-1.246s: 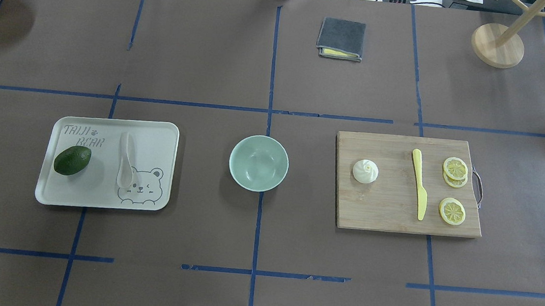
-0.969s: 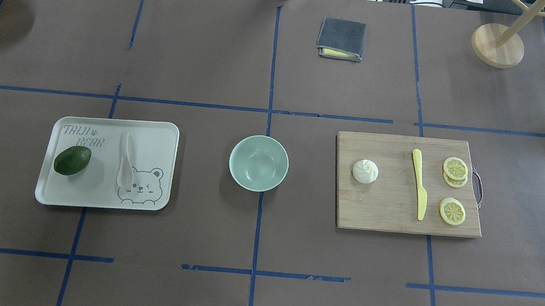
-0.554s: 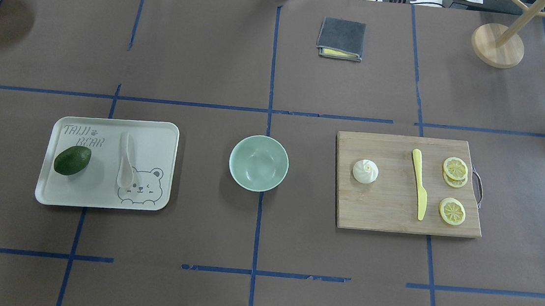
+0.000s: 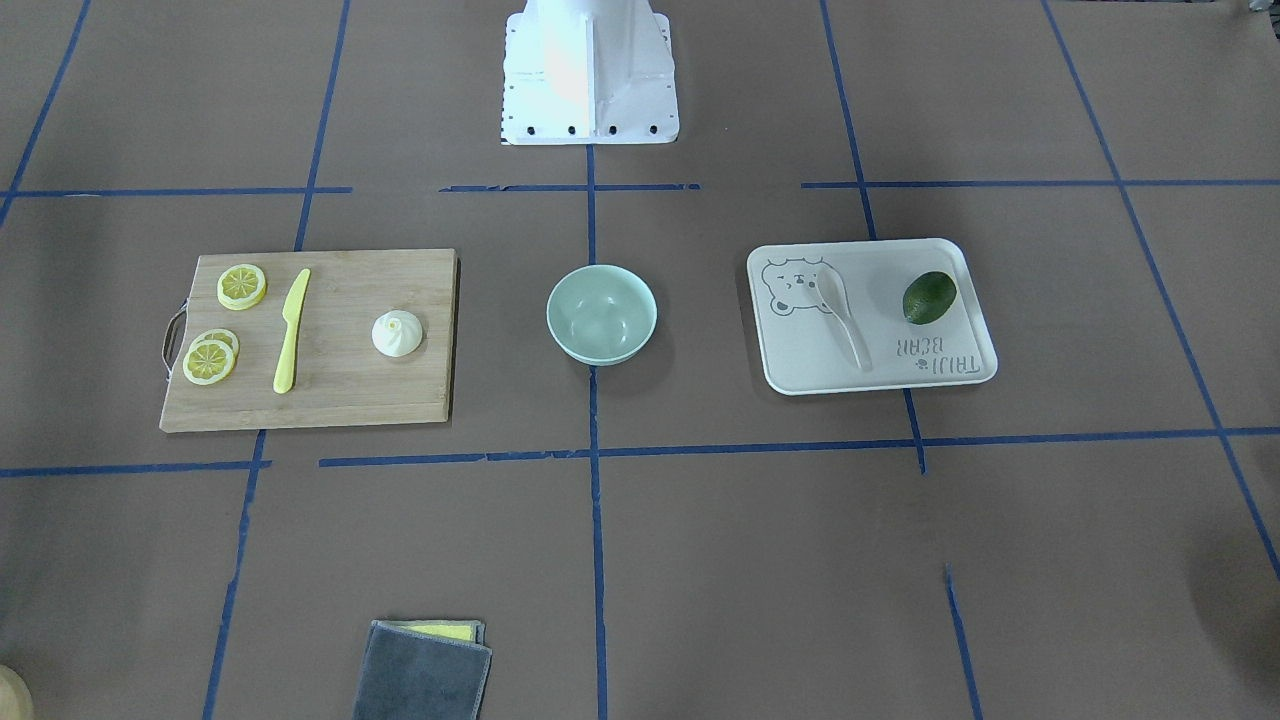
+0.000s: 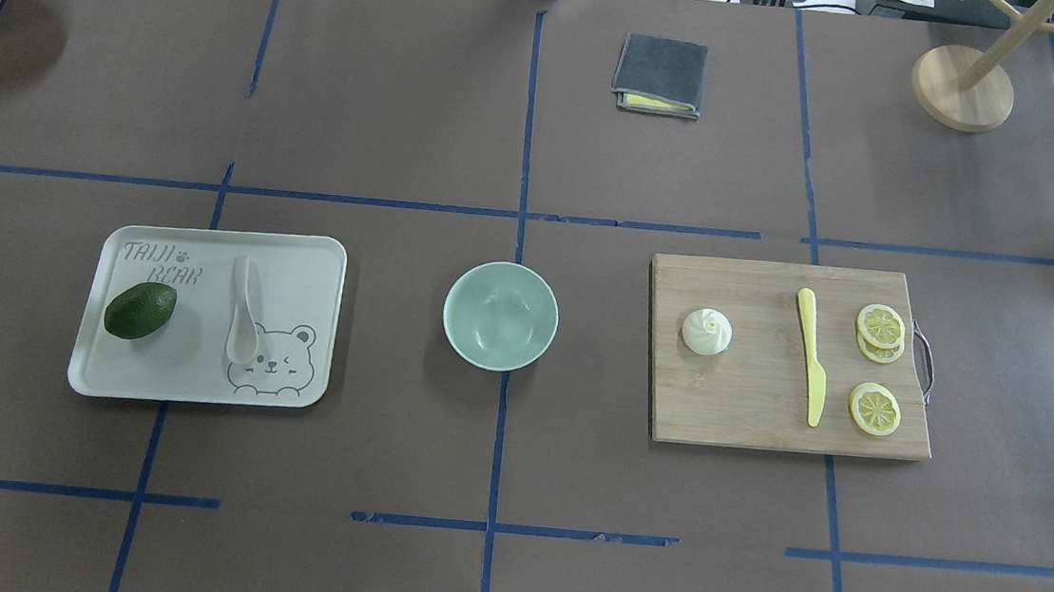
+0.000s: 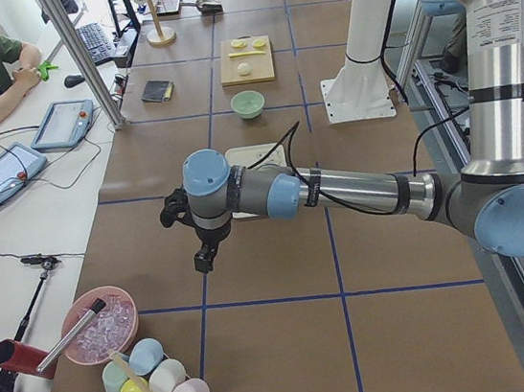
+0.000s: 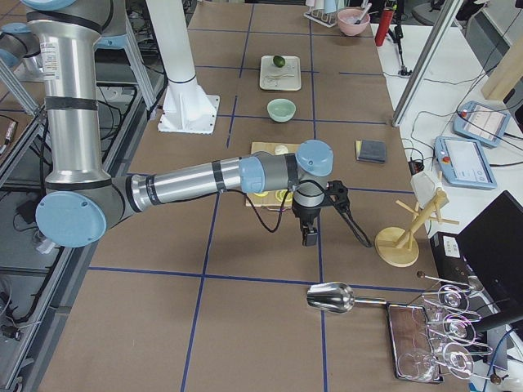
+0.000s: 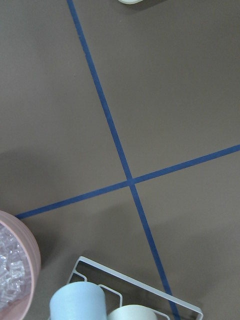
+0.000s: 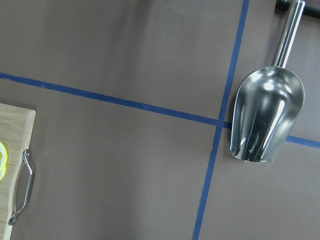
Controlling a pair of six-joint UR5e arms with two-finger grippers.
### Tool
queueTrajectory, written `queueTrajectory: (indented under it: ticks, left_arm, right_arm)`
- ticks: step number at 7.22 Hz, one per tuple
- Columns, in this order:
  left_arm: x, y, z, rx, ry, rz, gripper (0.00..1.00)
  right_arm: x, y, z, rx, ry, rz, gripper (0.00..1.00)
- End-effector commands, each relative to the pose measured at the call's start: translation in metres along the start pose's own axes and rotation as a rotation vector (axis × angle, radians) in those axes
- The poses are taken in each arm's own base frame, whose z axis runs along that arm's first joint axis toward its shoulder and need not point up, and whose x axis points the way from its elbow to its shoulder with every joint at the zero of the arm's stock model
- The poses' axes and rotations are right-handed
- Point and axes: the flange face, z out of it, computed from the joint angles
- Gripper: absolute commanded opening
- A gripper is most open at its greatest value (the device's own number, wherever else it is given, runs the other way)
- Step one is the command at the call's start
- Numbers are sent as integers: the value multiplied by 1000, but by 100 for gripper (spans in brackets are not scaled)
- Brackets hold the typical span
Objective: Put spoon and bun in bowl
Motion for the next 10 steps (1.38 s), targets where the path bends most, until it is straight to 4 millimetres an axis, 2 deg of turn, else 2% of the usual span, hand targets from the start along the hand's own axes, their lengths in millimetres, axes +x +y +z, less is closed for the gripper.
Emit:
queueTrajectory:
  ticks: [1,2,3,4,5,6,7,8,9,10]
  left_arm:
    - [34,-47,-19,162,-11,199,100]
    - [46,-62,-30,276,-25,319,100]
    - [70,-90,-23,335,15,330,100]
    - [120,-105,-3,308,117,137,100]
    - [161,-125,6,301,192,-10,100]
    - [185,-130,8,293,223,-64,100]
    - [210,-130,12,316,196,-38,100]
    - [245,-104,31,315,148,-71,100]
    - [280,-93,63,237,195,-161,100]
    - [293,-84,85,227,131,-262,100]
  right_arm:
    - [-12,-12,-1,123,9,-109,100]
    - [-12,-12,0,125,9,-89,100]
    - [-14,-14,-2,129,4,-72,100]
    - [-15,-16,-3,133,4,-75,100]
    - [-15,-16,-3,132,3,-72,100]
    - [-15,-16,-3,132,3,-72,100]
    - [-15,-16,-3,132,3,-72,100]
    - [-16,-14,-4,135,0,-73,100]
    - [-15,-13,-4,133,1,-71,100]
    - [-14,-12,-2,129,1,-67,100]
